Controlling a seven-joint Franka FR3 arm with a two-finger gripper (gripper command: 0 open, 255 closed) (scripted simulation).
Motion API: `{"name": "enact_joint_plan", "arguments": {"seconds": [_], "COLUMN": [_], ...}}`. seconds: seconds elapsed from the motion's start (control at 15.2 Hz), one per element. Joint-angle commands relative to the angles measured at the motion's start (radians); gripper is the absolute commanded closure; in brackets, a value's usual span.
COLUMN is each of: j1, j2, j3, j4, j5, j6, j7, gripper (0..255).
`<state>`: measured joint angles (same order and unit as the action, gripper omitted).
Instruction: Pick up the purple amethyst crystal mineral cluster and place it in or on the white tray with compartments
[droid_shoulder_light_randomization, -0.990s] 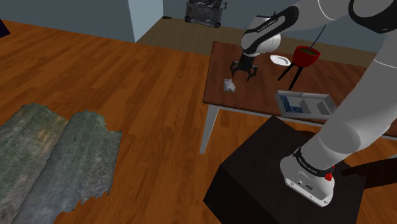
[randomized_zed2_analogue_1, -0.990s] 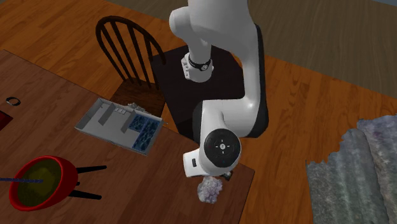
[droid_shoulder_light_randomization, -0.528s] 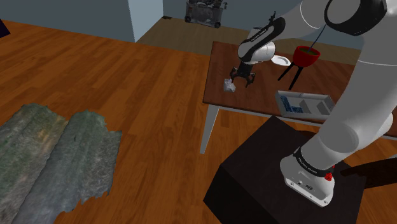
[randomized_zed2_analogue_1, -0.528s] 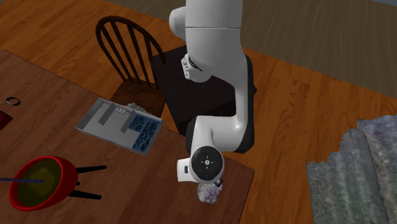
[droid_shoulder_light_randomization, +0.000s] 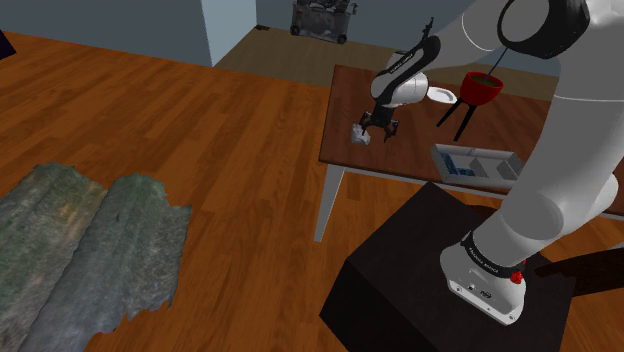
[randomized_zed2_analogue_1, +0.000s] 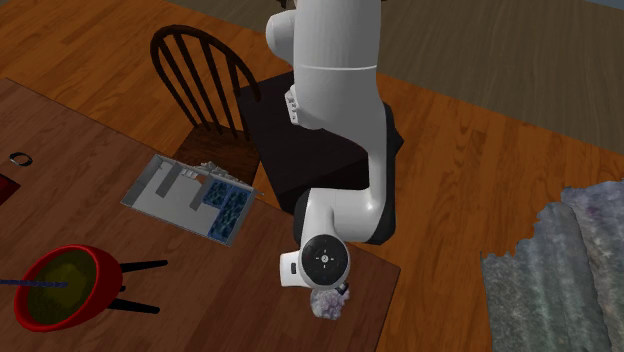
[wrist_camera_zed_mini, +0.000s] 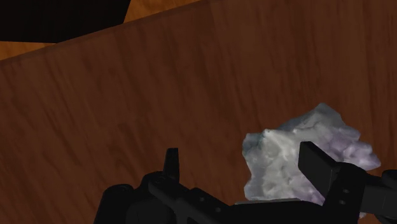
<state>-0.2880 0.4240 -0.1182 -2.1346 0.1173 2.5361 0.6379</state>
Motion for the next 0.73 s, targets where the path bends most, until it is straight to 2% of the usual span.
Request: {"name": "enact_joint_plan", "arguments": {"seconds": [0.0,0.2,0.26,0.66], "j1": [0.0,0.0,0.0,0.0], "j2": [0.001,0.001,0.001,0.001], "j3": [0.0,0.0,0.0,0.0], "j4": [0.0,0.0,0.0,0.0], "j5": [0.0,0.0,0.0,0.0], "j6": [0.001,0.001,0.001,0.001], "j7": [0.0,0.0,0.0,0.0], "gripper": [0,0,255,255]}}
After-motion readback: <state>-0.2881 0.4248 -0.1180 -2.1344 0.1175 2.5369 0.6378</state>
